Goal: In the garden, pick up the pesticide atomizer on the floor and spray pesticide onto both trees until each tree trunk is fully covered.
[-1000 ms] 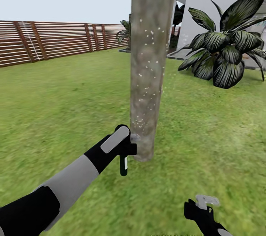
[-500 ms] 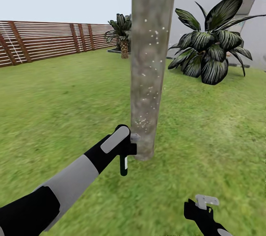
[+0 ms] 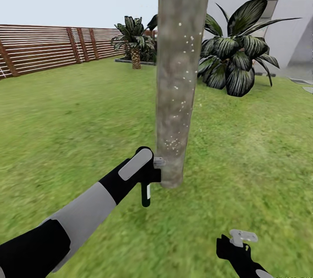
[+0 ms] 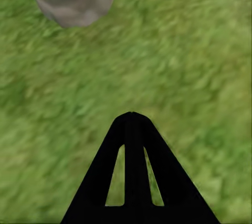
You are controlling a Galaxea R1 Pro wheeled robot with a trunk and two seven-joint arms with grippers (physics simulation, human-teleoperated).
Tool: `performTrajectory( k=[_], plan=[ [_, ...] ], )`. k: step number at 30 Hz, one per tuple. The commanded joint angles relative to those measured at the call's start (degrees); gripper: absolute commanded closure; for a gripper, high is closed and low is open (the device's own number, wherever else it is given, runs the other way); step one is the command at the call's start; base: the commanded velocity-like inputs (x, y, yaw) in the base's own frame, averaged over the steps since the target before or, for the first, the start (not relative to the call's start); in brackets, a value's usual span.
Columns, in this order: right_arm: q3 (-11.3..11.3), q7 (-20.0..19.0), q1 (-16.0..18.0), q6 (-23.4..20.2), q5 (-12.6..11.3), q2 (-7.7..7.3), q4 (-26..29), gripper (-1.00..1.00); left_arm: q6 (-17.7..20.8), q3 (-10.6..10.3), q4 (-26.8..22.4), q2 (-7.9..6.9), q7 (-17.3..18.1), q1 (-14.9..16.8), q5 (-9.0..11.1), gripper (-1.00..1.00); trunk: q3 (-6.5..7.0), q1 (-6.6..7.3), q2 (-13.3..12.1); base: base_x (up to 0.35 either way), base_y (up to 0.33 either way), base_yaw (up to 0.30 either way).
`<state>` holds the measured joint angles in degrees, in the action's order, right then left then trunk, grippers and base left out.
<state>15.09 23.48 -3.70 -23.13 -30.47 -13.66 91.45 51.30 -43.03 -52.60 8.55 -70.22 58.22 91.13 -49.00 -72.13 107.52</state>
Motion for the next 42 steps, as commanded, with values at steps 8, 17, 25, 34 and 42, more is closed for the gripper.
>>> performTrajectory(
  k=[8, 17, 25, 34, 42],
  plan=[
    [0.0, 0.5, 0.0, 0.0, -0.5, -0.05, 0.1, 1.0, 0.4, -0.1, -0.4, -0.02, -0.6, 0.0, 0.4, 1.0, -0.04, 0.0, 0.0, 0.102, 0.332, -0.189],
    [0.0, 0.4, 0.0, 0.0, -0.5, -0.05, 0.2, 1.0, 0.4, -0.1, -0.6, -0.02, -0.6, 0.0, 0.4, 1.0, -0.04, 0.0, 0.0, 0.227, 0.268, -0.253],
    [0.1, 0.5, 0.0, 0.0, -0.6, 0.0, 0.2, 1.0, 0.4, -0.1, -0.5, -0.02, -0.7, 0.1, 0.4, 1.0, -0.04, 0.0, 0.0, 0.12, 0.183, -0.189],
    [0.1, 0.5, 0.0, -0.5, -0.6, 0.04, 0.2, 1.0, 0.2, 0.1, -1.5, 0.16, -5.7, 0.0, 0.4, 1.0, -0.04, 0.0, 0.0, 0.004, 0.007, -0.01],
    [0.2, 0.5, 0.0, -0.6, -0.6, 0.24, 0.2, 1.0, 0.5, 0.1, -4.2, 0.77, -12.4, 1.2, 1.7, 1.0, -0.04, 0.0, 0.0, 0.0, 0.0, 0.0]
  ],
)
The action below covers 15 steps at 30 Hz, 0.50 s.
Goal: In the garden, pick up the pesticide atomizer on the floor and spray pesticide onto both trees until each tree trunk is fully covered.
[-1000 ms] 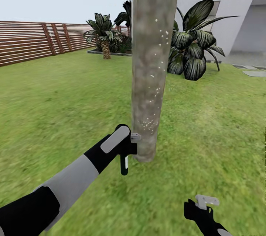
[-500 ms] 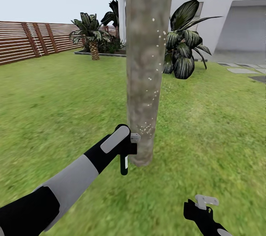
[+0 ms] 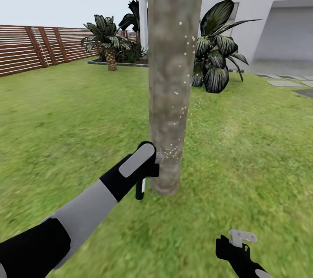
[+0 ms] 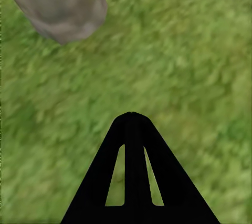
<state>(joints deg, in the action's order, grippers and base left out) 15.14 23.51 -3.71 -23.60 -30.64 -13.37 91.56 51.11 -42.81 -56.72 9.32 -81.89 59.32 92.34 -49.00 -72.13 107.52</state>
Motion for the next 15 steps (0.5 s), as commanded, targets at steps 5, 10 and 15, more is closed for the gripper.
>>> performTrajectory(
  k=[5, 10, 15],
  plan=[
    [0.1, 0.6, 0.0, -0.1, -0.5, 0.05, 0.1, 1.0, 0.4, -0.1, 0.2, 0.07, -5.8, 6.5, 8.0, 1.0, -0.04, 0.0, 0.0, 0.0, 0.0, 0.0],
    [0.1, 0.6, 0.0, -0.2, -0.4, 0.09, 0.0, 1.0, 0.2, 0.0, 3.1, 0.13, -7.0, 14.8, 13.0, 1.0, -0.04, 0.0, 0.0, 0.0, 0.0, 0.0],
    [0.2, 0.7, 0.0, -0.2, -0.4, 0.17, 0.0, 1.0, 0.2, 0.0, 8.9, 0.4, -7.1, 25.2, 19.9, 1.0, -0.04, 0.0, 0.0, 0.0, 0.0, 0.0]
  ],
)
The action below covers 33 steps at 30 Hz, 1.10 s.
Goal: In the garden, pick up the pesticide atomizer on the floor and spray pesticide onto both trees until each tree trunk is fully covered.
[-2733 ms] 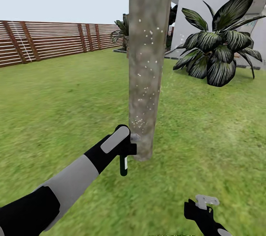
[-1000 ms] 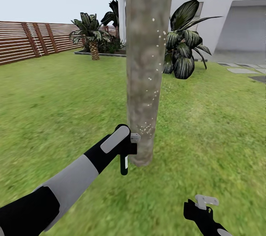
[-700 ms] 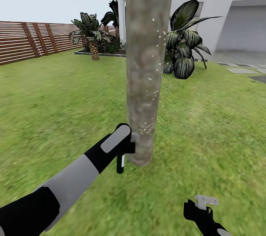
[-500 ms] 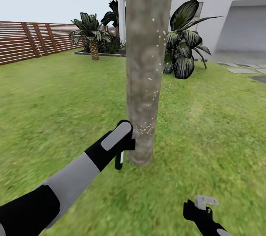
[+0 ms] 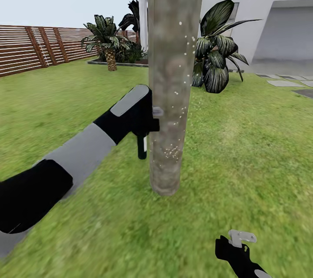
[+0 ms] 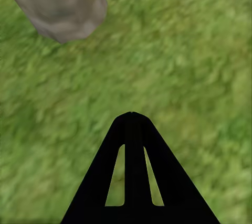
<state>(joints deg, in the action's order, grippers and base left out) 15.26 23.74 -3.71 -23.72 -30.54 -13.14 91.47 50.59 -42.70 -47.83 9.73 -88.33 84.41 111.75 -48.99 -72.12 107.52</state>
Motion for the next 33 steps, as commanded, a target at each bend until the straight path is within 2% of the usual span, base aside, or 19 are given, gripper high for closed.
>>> performTrajectory(
  k=[1, 4, 5, 8, 10, 11, 12, 13, 16, 21, 30, 32, 33],
  plan=[
    [0.2, 0.5, 0.0, -0.1, -0.4, -0.05, 0.1, 1.0, 0.7, -0.1, 1.7, 0.11, -0.7, 2.7, 1.9, 1.0, -0.05, 0.0, 0.0, 0.0, 0.0, 0.0],
    [0.1, 0.5, 0.0, -0.1, -0.5, -0.04, 0.1, 1.0, 0.7, -0.1, 4.7, 0.27, -0.6, 7.8, 5.5, 1.0, -0.05, 0.0, 0.0, 0.0, 0.0, 0.0],
    [0.1, 0.5, 0.0, -0.1, -0.5, -0.04, 0.1, 1.0, 0.7, -0.1, 5.2, 0.27, -0.6, 8.6, 5.9, 1.0, -0.05, 0.0, 0.0, 0.0, 0.0, 0.0],
    [0.3, 0.5, 0.0, 0.1, -0.5, -0.05, 0.1, 1.0, 0.7, 0.0, 8.5, 0.27, -0.6, 14.3, 8.0, 1.0, -0.05, 0.0, 0.0, 0.0, 0.0, 0.0],
    [0.4, 0.5, 0.0, 0.3, -0.5, -0.05, 0.1, 1.0, 0.7, 0.0, 10.0, 0.27, -0.6, 17.4, 10.6, 1.0, -0.05, 0.0, 0.0, 0.0, 0.0, 0.0],
    [0.5, 0.5, 0.0, 0.4, -0.2, -0.04, 0.1, 1.0, 0.7, 0.0, 12.6, 0.27, -0.6, 22.5, 13.8, 1.0, -0.05, 0.0, 0.0, 0.0, 0.0, 0.0],
    [0.5, 0.5, 0.0, 0.4, -0.2, -0.03, 0.1, 1.0, 0.7, 0.0, 13.6, 0.27, -0.6, 25.1, 15.4, 1.0, -0.05, 0.0, 0.0, 0.0, 0.0, 0.0],
    [0.5, 0.5, 0.0, 0.5, -0.2, -0.04, 0.1, 1.0, 0.7, 0.0, 14.2, 0.27, -0.6, 26.3, 16.3, 1.0, -0.05, 0.0, 0.0, 0.0, 0.0, 0.0],
    [0.5, 0.5, 0.0, 0.5, -0.1, -0.02, 0.1, 1.0, 0.7, -0.1, 15.4, 0.27, -0.6, 28.6, 17.7, 1.0, -0.05, 0.0, 0.0, 0.0, 0.0, 0.0],
    [0.6, 0.5, 0.0, 0.5, -0.1, -0.04, 0.1, 1.0, 0.8, 0.0, 16.7, 0.27, -0.7, 31.2, 18.2, 1.0, -0.05, 0.0, 0.0, 0.0, 0.0, 0.0],
    [0.6, 0.5, 0.0, 0.3, -0.1, 0.03, 0.1, 1.0, 0.8, 0.0, 17.5, 0.27, -0.7, 32.9, 18.3, 1.0, -0.05, 0.0, 0.0, 0.0, 0.0, 0.0],
    [0.7, 0.5, 0.0, 0.2, -0.1, 0.04, 0.1, 1.0, 0.9, 0.0, 19.0, 0.27, -0.6, 36.5, 18.7, 1.0, -0.05, 0.0, 0.0, 0.0, 0.0, 0.0],
    [0.7, 0.5, 0.0, 0.2, -0.1, 0.04, 0.0, 1.0, 0.9, 0.0, 19.5, 0.27, -0.6, 38.3, 20.8, 1.0, -0.05, 0.0, 0.0, 0.0, 0.0, 0.0]
  ],
)
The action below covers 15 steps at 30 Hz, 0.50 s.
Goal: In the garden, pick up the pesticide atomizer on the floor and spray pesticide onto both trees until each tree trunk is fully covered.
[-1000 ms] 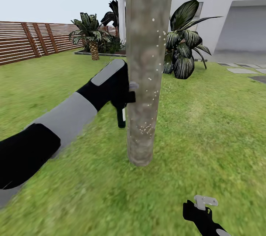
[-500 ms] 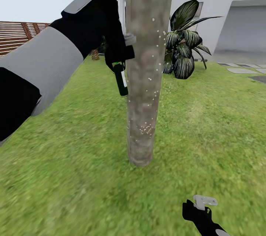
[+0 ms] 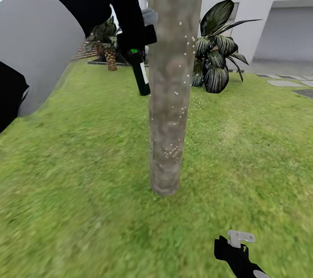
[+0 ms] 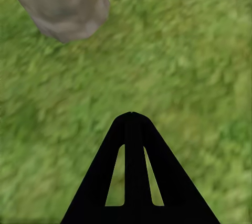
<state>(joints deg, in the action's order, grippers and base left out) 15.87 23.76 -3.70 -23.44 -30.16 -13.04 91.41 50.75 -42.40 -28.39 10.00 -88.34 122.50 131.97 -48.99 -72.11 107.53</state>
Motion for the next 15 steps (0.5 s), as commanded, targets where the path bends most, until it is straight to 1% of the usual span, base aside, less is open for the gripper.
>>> performTrajectory(
  k=[1, 2, 3, 10, 12, 15],
  plan=[
    [0.1, 0.5, 0.0, -0.1, -0.4, -0.05, 0.1, 1.0, 0.7, -0.3, 0.3, 0.0, -0.6, 1.2, 1.8, 1.0, -0.06, -0.01, 0.0, 0.0, 0.0, 0.0],
    [0.1, 0.5, 0.0, -0.1, -0.4, -0.05, 0.1, 1.0, 0.7, -0.3, 0.6, 0.0, -0.7, 2.0, 2.7, 1.0, -0.06, -0.01, 0.0, 0.0, 0.0, 0.0],
    [0.1, 0.5, 0.0, -0.1, -0.5, -0.05, 0.1, 1.0, 0.7, -0.3, 0.9, 0.0, -0.7, 2.6, 3.0, 1.0, -0.06, -0.01, 0.0, 0.0, 0.0, 0.0],
    [0.1, 0.5, 0.0, -0.2, -0.4, -0.05, 0.2, 1.0, 0.6, -0.2, 0.2, 0.0, -0.3, 3.1, 3.0, 1.0, -0.06, -0.01, 0.0, 0.0, 0.0, 0.0],
    [0.1, 0.5, 0.0, -0.2, -0.4, -0.05, 0.2, 1.0, 0.5, -0.2, -1.1, 0.0, -0.2, 2.6, 3.0, 1.0, -0.06, -0.01, 0.0, 0.0, 0.0, 0.0],
    [0.1, 0.5, 0.0, -0.2, -0.4, -0.07, 0.2, 1.0, -0.5, -0.2, -3.9, 0.0, -0.1, -1.6, 3.0, 1.0, -0.06, -0.01, 0.0, 0.0, 0.0, 0.0]
  ],
)
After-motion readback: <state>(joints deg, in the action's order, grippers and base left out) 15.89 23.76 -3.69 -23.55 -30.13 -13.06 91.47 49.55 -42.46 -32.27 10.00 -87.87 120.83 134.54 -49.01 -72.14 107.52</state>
